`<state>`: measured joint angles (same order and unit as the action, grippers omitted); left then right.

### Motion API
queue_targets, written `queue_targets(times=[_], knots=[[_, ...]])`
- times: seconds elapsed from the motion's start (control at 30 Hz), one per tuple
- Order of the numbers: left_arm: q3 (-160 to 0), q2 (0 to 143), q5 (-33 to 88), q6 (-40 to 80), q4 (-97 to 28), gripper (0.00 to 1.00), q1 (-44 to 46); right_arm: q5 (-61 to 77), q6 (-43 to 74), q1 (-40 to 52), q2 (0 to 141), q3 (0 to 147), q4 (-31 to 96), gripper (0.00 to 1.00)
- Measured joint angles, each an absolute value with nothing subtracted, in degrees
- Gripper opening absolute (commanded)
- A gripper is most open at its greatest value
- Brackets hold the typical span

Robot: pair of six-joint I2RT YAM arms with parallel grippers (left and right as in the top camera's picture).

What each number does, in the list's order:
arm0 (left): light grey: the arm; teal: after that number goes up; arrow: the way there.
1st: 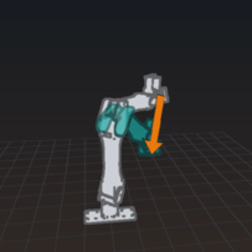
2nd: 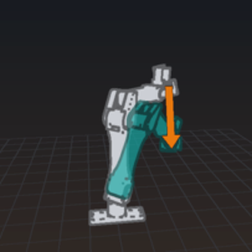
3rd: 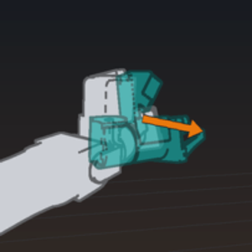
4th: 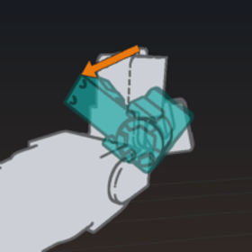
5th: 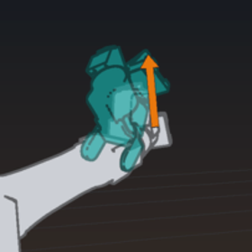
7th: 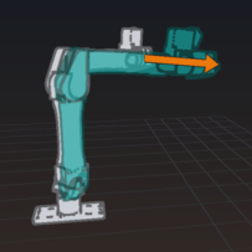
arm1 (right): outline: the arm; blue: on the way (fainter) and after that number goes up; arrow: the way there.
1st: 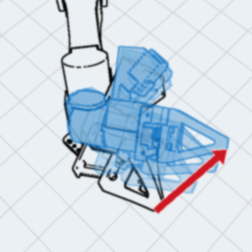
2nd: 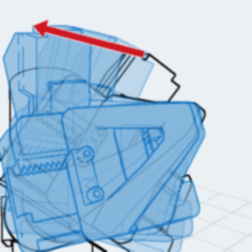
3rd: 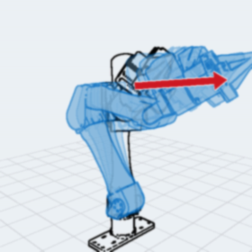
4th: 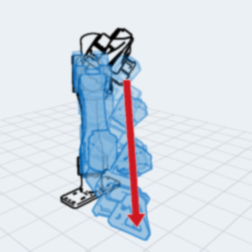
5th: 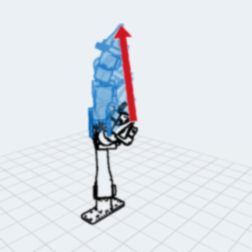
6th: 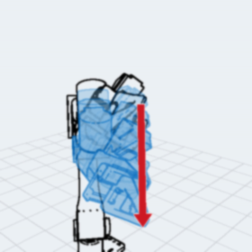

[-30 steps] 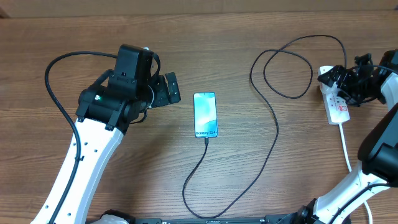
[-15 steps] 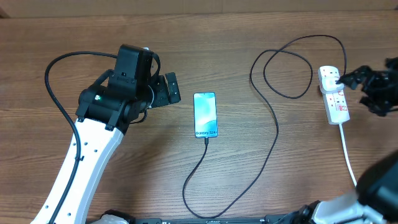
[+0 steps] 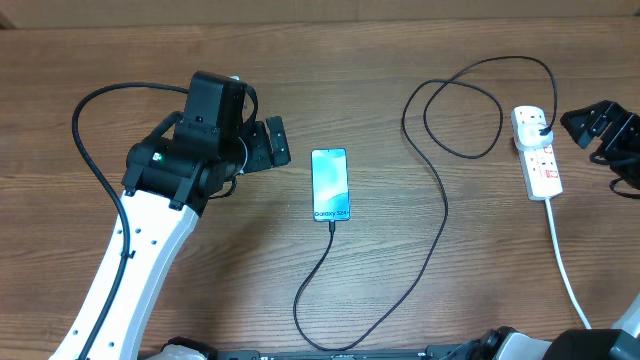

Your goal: Plug charger to phone and switch on socket

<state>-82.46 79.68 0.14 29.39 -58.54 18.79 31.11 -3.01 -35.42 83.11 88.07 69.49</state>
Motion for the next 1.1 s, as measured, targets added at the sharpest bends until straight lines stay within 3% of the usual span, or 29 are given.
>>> queue_targets(times=[1.1], knots=[[-82.46,79.66,-1.34,29.39,-59.92,1.0,18.79,31.11,-2.96,-35.42,83.11,88.07,69.52,1.0]])
